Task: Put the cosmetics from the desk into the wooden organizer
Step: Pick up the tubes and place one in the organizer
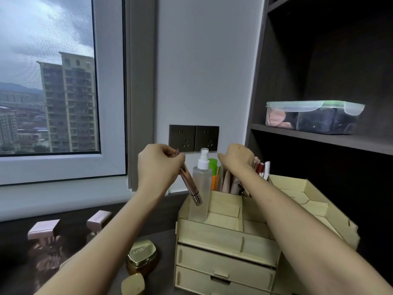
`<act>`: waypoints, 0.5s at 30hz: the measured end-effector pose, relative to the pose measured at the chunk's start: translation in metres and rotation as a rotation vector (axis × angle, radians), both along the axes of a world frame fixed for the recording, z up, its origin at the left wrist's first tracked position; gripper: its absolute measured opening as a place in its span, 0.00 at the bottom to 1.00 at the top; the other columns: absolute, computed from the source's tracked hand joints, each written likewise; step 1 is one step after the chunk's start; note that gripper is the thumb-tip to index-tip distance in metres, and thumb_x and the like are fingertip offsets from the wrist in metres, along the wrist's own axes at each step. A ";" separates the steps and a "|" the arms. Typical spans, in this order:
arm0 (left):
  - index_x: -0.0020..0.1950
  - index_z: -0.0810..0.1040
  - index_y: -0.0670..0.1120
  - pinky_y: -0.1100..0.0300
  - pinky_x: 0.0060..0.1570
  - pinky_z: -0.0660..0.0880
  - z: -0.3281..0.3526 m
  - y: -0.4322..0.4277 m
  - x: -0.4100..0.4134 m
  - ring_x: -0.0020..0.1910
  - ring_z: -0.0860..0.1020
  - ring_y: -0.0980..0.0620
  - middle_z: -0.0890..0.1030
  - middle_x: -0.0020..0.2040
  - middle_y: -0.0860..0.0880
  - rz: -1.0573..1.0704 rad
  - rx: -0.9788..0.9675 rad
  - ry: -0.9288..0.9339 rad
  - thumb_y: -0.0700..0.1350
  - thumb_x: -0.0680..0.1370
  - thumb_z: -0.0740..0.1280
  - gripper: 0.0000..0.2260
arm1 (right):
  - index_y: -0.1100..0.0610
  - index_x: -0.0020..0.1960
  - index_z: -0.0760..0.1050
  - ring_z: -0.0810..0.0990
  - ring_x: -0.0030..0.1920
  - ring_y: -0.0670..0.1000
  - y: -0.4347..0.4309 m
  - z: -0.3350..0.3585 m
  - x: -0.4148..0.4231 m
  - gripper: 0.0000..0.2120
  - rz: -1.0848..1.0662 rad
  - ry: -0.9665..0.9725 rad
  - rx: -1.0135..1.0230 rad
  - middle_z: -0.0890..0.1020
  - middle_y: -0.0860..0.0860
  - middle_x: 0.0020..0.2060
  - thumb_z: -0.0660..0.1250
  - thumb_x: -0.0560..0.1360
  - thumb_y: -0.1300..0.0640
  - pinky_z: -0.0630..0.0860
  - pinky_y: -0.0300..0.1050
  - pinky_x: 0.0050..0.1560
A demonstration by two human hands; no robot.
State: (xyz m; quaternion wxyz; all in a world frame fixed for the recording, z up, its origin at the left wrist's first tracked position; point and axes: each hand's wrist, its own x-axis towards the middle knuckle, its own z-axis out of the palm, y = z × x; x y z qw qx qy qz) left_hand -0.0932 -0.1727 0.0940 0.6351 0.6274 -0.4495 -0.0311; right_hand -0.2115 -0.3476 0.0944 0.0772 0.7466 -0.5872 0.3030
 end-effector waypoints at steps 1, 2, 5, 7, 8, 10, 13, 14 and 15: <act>0.36 0.81 0.42 0.50 0.45 0.82 0.001 0.000 -0.001 0.34 0.83 0.49 0.83 0.33 0.46 -0.007 -0.001 -0.004 0.40 0.71 0.70 0.04 | 0.60 0.49 0.77 0.79 0.49 0.58 0.005 0.003 -0.003 0.16 -0.003 -0.024 0.001 0.80 0.55 0.44 0.60 0.77 0.48 0.67 0.42 0.38; 0.36 0.81 0.42 0.50 0.44 0.82 0.002 0.001 -0.002 0.34 0.83 0.49 0.83 0.33 0.45 -0.011 -0.004 -0.010 0.40 0.71 0.70 0.04 | 0.60 0.46 0.77 0.79 0.46 0.58 0.011 0.007 -0.007 0.18 0.002 -0.069 -0.004 0.78 0.55 0.40 0.59 0.78 0.46 0.67 0.41 0.37; 0.35 0.81 0.41 0.50 0.43 0.82 0.008 0.003 -0.006 0.32 0.83 0.50 0.83 0.32 0.45 -0.029 -0.013 -0.020 0.39 0.70 0.70 0.04 | 0.57 0.35 0.75 0.78 0.37 0.53 0.040 0.020 -0.024 0.19 0.255 -0.311 0.038 0.77 0.51 0.31 0.61 0.77 0.46 0.66 0.39 0.31; 0.34 0.80 0.42 0.51 0.42 0.82 0.010 0.004 -0.010 0.32 0.83 0.50 0.83 0.32 0.45 -0.054 -0.006 -0.031 0.39 0.70 0.70 0.05 | 0.52 0.40 0.80 0.78 0.34 0.45 0.073 0.022 -0.037 0.13 0.568 -0.412 0.192 0.81 0.46 0.35 0.66 0.73 0.44 0.71 0.38 0.30; 0.34 0.80 0.43 0.51 0.42 0.82 0.012 0.004 -0.014 0.32 0.83 0.51 0.83 0.32 0.46 -0.062 0.001 -0.042 0.39 0.70 0.71 0.05 | 0.50 0.45 0.81 0.79 0.33 0.42 0.090 0.020 -0.042 0.12 0.683 -0.414 0.269 0.82 0.45 0.38 0.69 0.71 0.42 0.71 0.35 0.28; 0.33 0.79 0.43 0.51 0.43 0.82 0.015 0.003 -0.025 0.34 0.83 0.49 0.83 0.32 0.46 -0.077 0.006 -0.056 0.40 0.70 0.70 0.06 | 0.47 0.53 0.79 0.79 0.31 0.40 0.112 0.015 -0.048 0.18 0.758 -0.368 0.312 0.83 0.44 0.41 0.72 0.66 0.42 0.69 0.31 0.26; 0.34 0.81 0.42 0.56 0.42 0.80 0.018 0.000 -0.042 0.38 0.82 0.49 0.83 0.35 0.47 -0.071 0.009 -0.089 0.43 0.69 0.72 0.05 | 0.46 0.51 0.78 0.78 0.32 0.40 0.124 0.009 -0.046 0.16 0.711 -0.338 0.183 0.83 0.46 0.39 0.75 0.65 0.46 0.69 0.35 0.30; 0.35 0.82 0.42 0.58 0.40 0.79 0.019 -0.001 -0.046 0.38 0.81 0.49 0.83 0.35 0.47 -0.076 0.004 -0.102 0.44 0.69 0.72 0.06 | 0.46 0.48 0.79 0.78 0.32 0.42 0.126 0.009 -0.047 0.13 0.703 -0.349 0.154 0.83 0.47 0.37 0.75 0.65 0.47 0.71 0.37 0.30; 0.35 0.82 0.42 0.59 0.38 0.78 0.019 -0.003 -0.047 0.37 0.81 0.49 0.83 0.34 0.47 -0.098 0.000 -0.099 0.45 0.70 0.71 0.07 | 0.48 0.46 0.79 0.79 0.32 0.44 0.126 0.008 -0.048 0.11 0.700 -0.362 0.139 0.83 0.48 0.36 0.75 0.66 0.49 0.73 0.39 0.30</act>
